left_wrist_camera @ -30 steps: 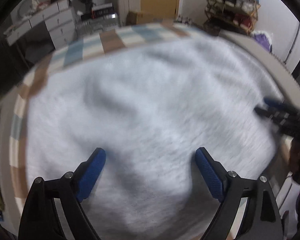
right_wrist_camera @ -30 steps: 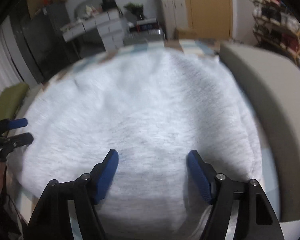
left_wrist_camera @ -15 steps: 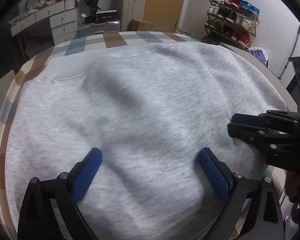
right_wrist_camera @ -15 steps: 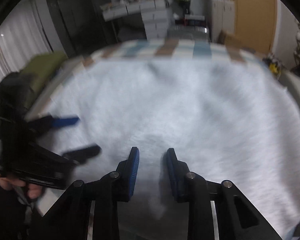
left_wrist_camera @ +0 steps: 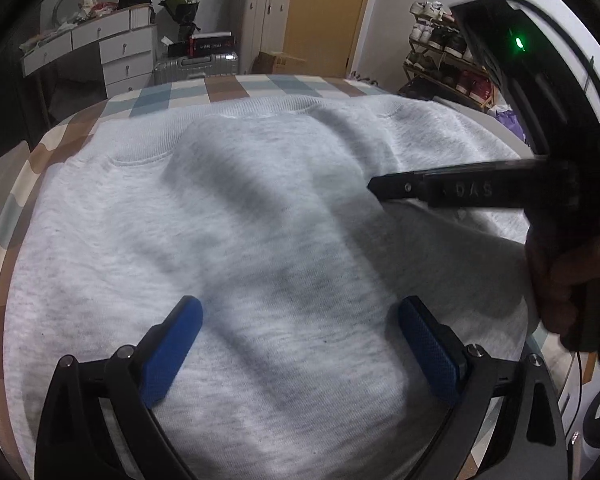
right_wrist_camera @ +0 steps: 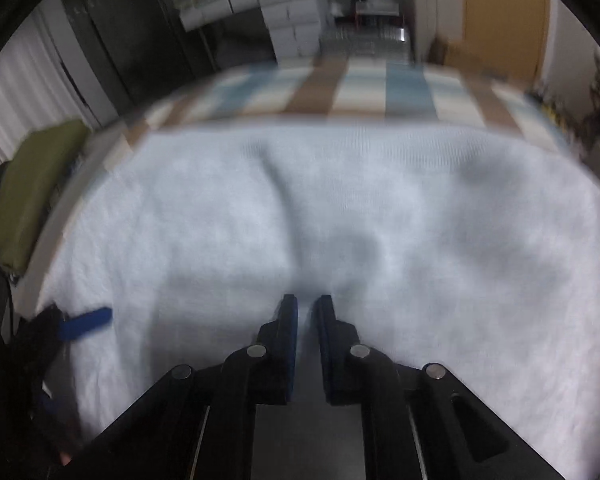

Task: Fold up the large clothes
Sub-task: 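Press and smooth the grey sweatshirt flat with both open grippers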

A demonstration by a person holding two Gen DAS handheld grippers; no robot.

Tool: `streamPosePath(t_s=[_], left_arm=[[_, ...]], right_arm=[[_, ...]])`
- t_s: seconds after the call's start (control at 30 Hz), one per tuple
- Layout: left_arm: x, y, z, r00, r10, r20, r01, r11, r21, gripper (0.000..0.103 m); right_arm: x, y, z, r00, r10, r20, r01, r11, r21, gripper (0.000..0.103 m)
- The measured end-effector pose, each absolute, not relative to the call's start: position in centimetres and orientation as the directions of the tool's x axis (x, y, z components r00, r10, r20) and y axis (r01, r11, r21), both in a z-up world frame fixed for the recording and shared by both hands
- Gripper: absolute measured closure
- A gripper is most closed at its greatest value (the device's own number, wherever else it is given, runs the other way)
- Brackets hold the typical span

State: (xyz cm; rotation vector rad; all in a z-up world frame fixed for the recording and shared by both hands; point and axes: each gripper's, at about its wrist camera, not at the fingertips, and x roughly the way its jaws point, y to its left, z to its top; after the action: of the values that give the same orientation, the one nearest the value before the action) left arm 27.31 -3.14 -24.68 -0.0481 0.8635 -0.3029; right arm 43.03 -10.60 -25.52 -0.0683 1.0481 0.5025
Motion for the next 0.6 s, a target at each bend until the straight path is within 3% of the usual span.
streamPosePath(t_s=[0.1,0.2,0.37,0.47,0.6], left_arm=[[27.3,-3.1,-24.7,0.612,-0.283,-0.739,0.243,0.956,-0.166,0.007],[27.2,-3.1,-24.7,0.613,-0.284,-0.738,0.242,0.956,-0.166,0.007],[27.2,-3.2,-24.7,0.61,-0.282,-0.741,0.242,0.956,-0.165,0.007],[27.1,-3.1,-24.5,0.611,-0.282,-0.739,0.243,0.956,-0.164,0.007],[27.0,-3.2,-24.4,0.612,-0.282,-0.739,0.242,0.956,-0.165,0.007]], right_arm=[[43.5,-11.2,-23.4,0.379,0.448,-0.81,-0.417,0.864,0.283,0.09],[44.7,-10.3,-21.1,0.488,0.395,-0.779,-0.431,0.885,0.179,0.086],[48.2,-8.1,-25.5,0.457,0.317,-0.831,-0.416,0.902,0.115,0.079],[47.7,-8.0,-24.2,0.456,0.308,-0.835,-0.517,0.856,0.033,0.08],[47.2,-13.5,-20.0,0.589,0.287,-0.756,-0.431,0.902,0.007,0.08]])
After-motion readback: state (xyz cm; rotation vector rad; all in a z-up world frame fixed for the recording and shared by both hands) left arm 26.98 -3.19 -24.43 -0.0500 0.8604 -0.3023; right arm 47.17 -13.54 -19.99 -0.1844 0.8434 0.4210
